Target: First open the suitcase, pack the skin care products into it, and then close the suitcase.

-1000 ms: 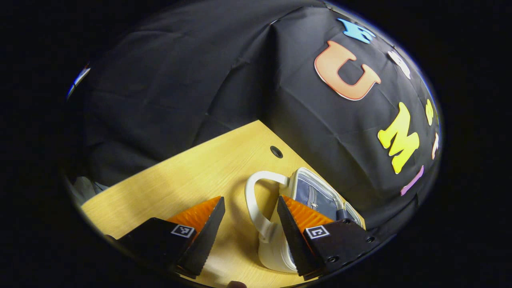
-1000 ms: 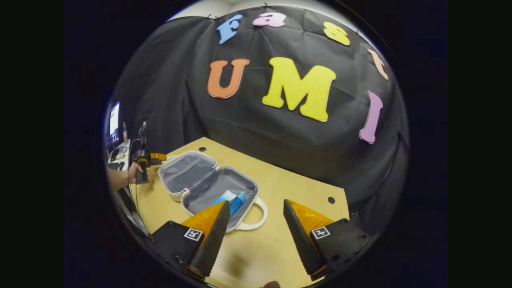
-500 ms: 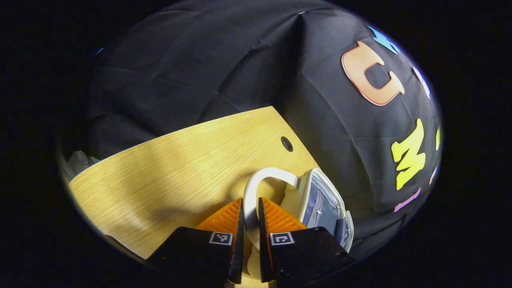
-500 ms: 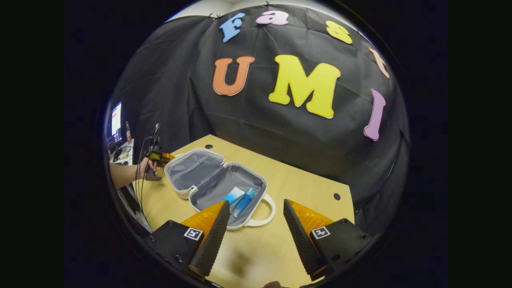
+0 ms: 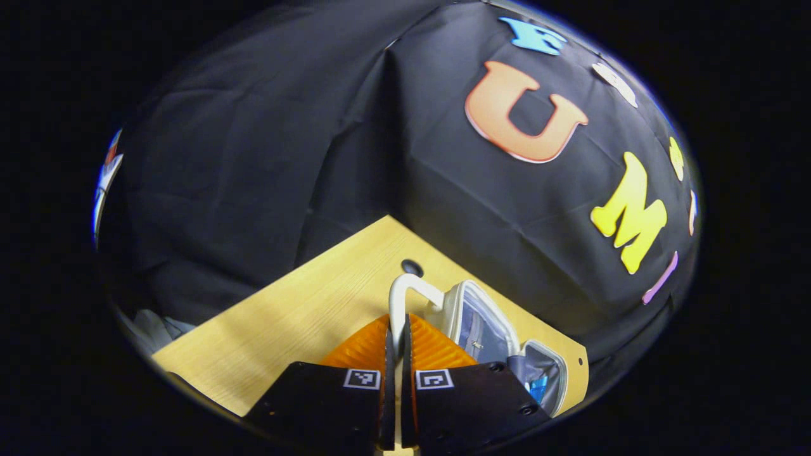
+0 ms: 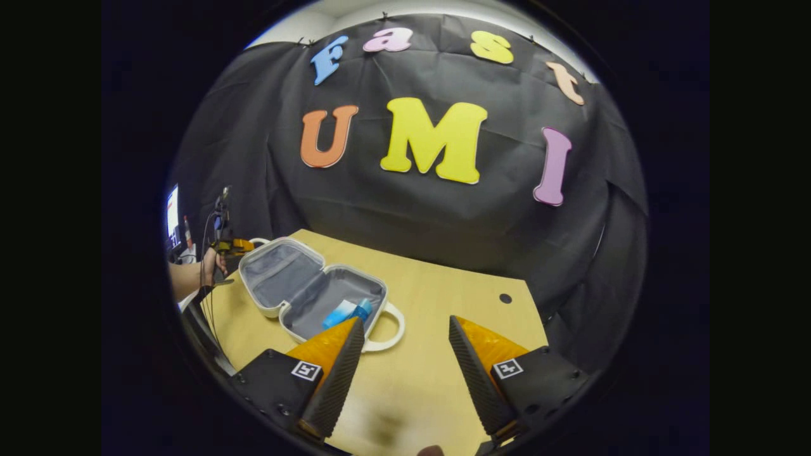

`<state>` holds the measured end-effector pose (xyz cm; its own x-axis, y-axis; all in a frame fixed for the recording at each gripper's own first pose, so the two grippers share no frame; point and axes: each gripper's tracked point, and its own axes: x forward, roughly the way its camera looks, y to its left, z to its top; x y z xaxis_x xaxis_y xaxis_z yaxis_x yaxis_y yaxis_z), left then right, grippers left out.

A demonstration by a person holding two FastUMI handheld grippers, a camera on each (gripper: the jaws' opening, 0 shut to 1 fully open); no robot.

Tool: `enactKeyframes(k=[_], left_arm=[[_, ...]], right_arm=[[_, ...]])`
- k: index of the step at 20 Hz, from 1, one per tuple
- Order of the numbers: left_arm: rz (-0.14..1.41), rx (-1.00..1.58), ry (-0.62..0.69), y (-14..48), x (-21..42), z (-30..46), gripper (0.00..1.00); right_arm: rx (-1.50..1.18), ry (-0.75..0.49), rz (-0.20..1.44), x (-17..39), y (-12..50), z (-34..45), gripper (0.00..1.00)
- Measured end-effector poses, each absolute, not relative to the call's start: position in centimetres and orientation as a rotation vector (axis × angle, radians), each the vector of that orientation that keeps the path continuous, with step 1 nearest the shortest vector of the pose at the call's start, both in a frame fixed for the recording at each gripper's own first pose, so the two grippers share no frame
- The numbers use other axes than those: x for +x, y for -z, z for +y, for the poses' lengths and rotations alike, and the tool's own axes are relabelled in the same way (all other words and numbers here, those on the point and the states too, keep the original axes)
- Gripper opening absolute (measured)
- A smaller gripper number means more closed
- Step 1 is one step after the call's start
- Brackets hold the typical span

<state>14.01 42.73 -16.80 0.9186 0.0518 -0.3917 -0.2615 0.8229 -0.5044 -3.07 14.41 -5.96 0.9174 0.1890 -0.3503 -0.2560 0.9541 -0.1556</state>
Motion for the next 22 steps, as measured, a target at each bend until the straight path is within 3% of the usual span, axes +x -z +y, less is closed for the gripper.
enactKeyframes(k=[6,12,14,22], left_arm=[[0.247,-0.283,-0.022,5.8,13.5,35.5,0.03],[0.128,-0.072,0.136,-1.3,12.3,21.0,0.03],[0.134,-0.036,0.183,0.6,11.8,15.7,0.00],[0.219,-0.044,0.274,7.7,10.6,2.7,0.04]], right_arm=[[-0.147,-0.179,0.223,-5.7,2.7,11.3,0.80],[-0.071,-0.096,0.178,-7.4,1.7,7.5,0.80],[-0.056,-0.062,0.177,-8.1,1.5,5.5,0.79],[-0.065,0.069,0.206,-10.3,1.6,-1.9,0.79]])
